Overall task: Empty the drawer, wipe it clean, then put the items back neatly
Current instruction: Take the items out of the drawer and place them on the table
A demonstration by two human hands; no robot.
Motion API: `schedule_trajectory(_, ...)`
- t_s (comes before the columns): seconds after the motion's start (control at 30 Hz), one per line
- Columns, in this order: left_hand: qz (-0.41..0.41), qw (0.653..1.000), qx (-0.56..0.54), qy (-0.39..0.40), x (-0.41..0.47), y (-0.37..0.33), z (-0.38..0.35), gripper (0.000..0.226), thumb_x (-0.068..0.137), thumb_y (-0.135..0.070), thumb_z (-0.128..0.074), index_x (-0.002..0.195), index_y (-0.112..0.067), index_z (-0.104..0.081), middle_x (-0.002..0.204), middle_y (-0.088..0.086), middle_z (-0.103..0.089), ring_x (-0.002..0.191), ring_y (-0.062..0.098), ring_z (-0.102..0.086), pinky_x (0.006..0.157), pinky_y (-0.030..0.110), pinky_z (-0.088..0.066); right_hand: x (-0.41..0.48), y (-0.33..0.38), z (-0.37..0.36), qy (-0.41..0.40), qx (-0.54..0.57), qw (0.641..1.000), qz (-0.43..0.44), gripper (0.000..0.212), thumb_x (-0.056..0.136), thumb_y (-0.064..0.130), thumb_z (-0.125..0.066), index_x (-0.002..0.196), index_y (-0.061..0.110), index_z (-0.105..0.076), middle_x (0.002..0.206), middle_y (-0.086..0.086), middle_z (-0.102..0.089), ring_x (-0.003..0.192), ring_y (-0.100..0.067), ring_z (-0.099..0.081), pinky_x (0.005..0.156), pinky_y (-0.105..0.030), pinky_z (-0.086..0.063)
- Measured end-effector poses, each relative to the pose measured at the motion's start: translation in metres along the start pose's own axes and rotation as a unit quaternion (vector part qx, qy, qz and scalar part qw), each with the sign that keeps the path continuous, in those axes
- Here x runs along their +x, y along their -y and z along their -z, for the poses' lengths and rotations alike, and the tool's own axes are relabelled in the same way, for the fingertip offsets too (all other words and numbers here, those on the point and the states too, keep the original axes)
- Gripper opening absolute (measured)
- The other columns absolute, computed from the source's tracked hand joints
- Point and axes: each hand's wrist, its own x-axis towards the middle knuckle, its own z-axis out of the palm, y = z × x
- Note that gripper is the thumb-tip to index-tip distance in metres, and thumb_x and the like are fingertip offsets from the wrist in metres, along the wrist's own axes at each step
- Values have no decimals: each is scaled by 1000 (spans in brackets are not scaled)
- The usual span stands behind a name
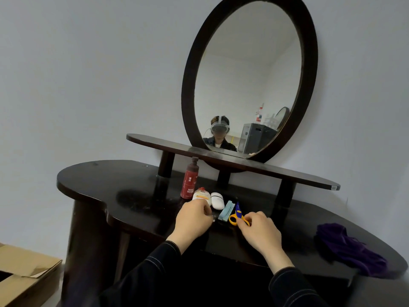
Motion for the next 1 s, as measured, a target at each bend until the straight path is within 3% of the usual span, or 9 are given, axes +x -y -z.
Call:
schedule_trajectory(0.37, 10, 993, 47, -111, -22, -3, 7, 25, 82, -13, -56, 107, -13, -58, 117, 8, -48, 103, 31, -45, 72, 33, -35, -22, -1, 1, -64, -16, 997, 34, 41, 98, 41, -55, 133, 21, -54, 129, -2, -53, 116, -26, -53, 81, -36, -45)
schedule_trajectory(0.47, -106, 970, 72, -206, -50, 5, 9, 11, 83, -15, -59, 94, -13, -58, 104, 3, -52, 94, 24, -46, 63, 29, -34, -51, -4, -2, -143, 46, 988, 42, 19, 96, 33, -56, 109, 24, -65, 111, 1, -63, 98, -24, -58, 70, -34, -41)
schedule_trajectory(0.53, -220, 942, 70, -244, -78, 21, 3, 9, 84, -13, -57, 91, -13, -61, 98, 1, -55, 90, 24, -51, 68, 28, -38, -78, -10, -12, -230, 64, 969, 57, 21, 95, 31, -49, 95, 25, -69, 99, 6, -69, 89, -21, -59, 69, -33, -39)
schedule_trajectory(0.63, -291, 923, 93, -235, -127, 58, -24, 38, 86, -11, -51, 121, -9, -65, 135, 8, -57, 129, 33, -51, 110, 44, -34, -123, -26, -45, -342, 62, 928, 136, 35, 99, 25, -44, 119, 14, -70, 123, -4, -69, 117, -28, -60, 106, -42, -39)
schedule_trajectory(0.7, -312, 930, 78, -180, -158, 85, -43, 40, 85, -8, -49, 122, -8, -64, 150, 13, -45, 139, 36, -41, 114, 49, -32, -150, -41, -72, -349, 54, 922, 160, 45, 100, 22, -46, 142, 7, -54, 149, -13, -50, 143, -33, -41, 122, -46, -23)
schedule_trajectory(0.8, -262, 961, 69, 50, -198, 126, -70, 12, 86, -14, -53, 94, -14, -60, 108, 0, -61, 99, 20, -56, 79, 40, -53, -187, -66, -116, -251, 86, 941, 209, 45, 96, 18, -49, 139, 11, -56, 156, -8, -40, 142, -27, -42, 115, -37, -37)
schedule_trajectory(0.87, -128, 961, 114, 215, -208, 150, -85, 15, 85, -19, -50, 93, -16, -63, 99, -3, -62, 94, 19, -58, 78, 38, -53, -205, -80, -144, -91, 56, 964, 245, 34, 91, 19, -53, 123, 19, -65, 141, 6, -48, 123, -18, -55, 91, -24, -52)
schedule_trajectory(0.93, -2, 950, 106, 293, -205, 162, -93, 17, 84, -16, -50, 91, -16, -66, 96, -2, -67, 91, 20, -64, 78, 36, -53, -213, -90, -169, 74, 8, 969, 237, 25, 91, 22, -57, 114, 26, -66, 128, 15, -48, 113, -7, -56, 70, -5, -42)
schedule_trajectory(1.0, 68, 949, 57, 302, -196, 166, -98, 17, 84, -15, -51, 86, -14, -68, 88, 1, -70, 80, 20, -65, 70, 35, -54, -207, -94, -193, 152, -7, 971, 183, 25, 97, 28, -54, 122, 30, -61, 127, 19, -45, 103, 3, -54, 62, -2, -34)
